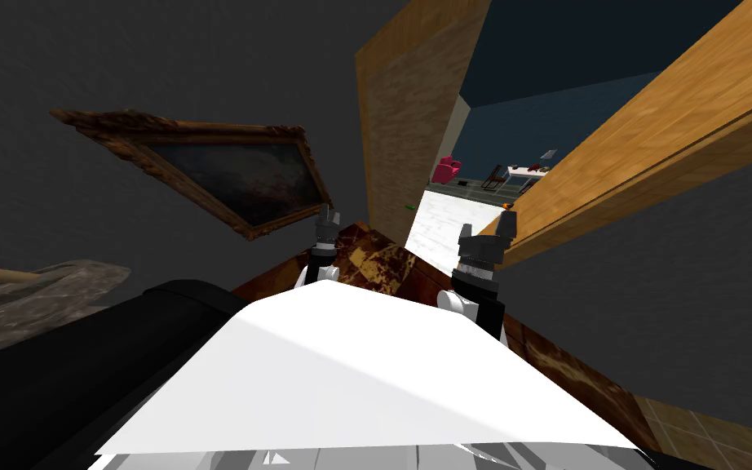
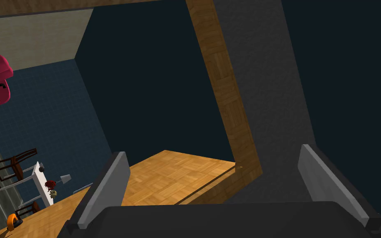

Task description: Push the door open

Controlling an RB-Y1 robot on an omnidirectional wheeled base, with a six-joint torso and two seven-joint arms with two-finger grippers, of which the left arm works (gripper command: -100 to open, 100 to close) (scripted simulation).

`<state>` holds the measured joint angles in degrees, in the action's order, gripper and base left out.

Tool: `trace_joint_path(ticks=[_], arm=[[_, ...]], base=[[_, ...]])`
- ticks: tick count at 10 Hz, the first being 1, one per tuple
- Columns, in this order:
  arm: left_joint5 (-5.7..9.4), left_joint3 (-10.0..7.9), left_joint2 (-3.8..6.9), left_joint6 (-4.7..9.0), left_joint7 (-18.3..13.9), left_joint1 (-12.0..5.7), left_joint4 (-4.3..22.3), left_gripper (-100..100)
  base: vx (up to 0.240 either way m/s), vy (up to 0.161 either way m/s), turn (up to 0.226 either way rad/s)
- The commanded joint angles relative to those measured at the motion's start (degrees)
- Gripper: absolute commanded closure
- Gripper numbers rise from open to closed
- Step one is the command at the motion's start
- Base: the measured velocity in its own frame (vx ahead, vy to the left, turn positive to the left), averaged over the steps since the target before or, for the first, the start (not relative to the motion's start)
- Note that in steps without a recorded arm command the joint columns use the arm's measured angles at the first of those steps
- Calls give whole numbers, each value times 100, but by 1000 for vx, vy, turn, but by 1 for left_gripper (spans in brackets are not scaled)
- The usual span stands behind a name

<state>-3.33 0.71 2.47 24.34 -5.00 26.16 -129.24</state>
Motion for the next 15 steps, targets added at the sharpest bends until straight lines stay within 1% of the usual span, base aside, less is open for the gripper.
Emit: trace_joint_path(ticks=[1, 3, 5, 6, 7, 8, 9, 13, 14, 15], arm=[[5, 28, 35, 41, 2, -48, 173, -100], [10, 61, 73, 90, 4, -106, 382, -100], [18, 108, 116, 158, 8, -187, 675, -100], [20, 121, 126, 176, 9, -208, 750, -100], [25, 150, 148, 218, 11, -258, 930, -100], [28, 165, 159, 240, 12, -284, 1025, -100], [33, 195, 181, 284, 14, -336, 1213, -100], [44, 264, 220, 385, 19, -456, 1643, -100], [50, 300, 239, 438, 22, -518, 1866, -100], [50, 300, 239, 438, 22, -518, 1866, -100]], base=[[187, -6, -48], [116, -18, -65], [141, -7, -52], [129, -21, -64], [143, -31, -72], [158, -25, -47], [161, -16, -57], [104, -6, -52], [138, -14, -93], [112, -11, -37]])
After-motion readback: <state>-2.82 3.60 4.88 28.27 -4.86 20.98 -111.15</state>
